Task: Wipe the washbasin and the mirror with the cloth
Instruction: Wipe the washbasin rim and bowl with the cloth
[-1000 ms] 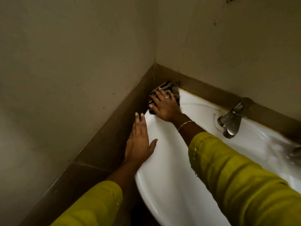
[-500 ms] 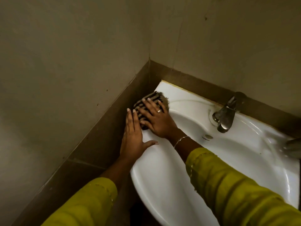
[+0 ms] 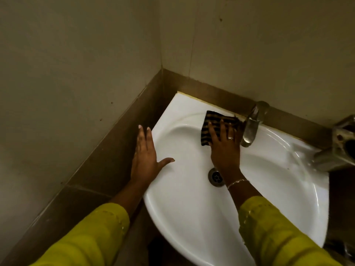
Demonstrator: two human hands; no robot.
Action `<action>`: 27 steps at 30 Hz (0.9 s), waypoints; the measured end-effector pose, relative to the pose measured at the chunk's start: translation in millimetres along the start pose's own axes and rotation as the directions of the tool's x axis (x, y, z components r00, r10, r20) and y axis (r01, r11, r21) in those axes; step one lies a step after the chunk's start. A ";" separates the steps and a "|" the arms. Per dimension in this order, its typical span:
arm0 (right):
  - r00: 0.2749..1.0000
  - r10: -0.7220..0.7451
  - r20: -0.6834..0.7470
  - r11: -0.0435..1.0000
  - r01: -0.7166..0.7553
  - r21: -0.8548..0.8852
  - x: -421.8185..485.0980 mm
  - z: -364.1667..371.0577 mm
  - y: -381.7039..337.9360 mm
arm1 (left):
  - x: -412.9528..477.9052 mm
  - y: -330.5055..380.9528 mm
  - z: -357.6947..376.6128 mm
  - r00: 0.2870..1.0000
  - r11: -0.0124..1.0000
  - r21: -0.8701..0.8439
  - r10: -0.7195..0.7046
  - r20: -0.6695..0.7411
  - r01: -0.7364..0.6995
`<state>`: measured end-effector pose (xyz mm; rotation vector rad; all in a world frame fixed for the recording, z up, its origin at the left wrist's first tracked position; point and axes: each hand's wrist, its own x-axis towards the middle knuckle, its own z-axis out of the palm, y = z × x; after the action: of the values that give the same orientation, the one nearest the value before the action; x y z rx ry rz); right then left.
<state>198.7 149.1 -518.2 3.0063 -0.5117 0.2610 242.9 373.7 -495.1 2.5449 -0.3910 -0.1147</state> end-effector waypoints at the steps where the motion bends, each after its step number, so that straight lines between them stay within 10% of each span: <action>1: 1.000 0.020 -0.007 1.000 -0.020 0.001 -9.0 1.3 2.9 | -0.1 -0.5 0.4 1.000 1.000 0.002 0.002 0.000 -0.002; 14: 0.996 0.072 0.053 0.996 -0.074 0.050 15.3 -1.0 -24.5 | 0.6 0.1 0.3 1.000 1.000 -0.025 0.008 0.027 -0.007; 27: 0.853 -0.505 0.131 0.853 0.471 0.226 60.8 -8.8 -87.0 | 2.7 -5.0 8.1 0.997 0.986 -0.164 0.027 -0.069 -0.038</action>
<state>283.0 212.3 -503.0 3.2203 0.3045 -0.0146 245.4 372.7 -504.7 2.3709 -0.3804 -0.0473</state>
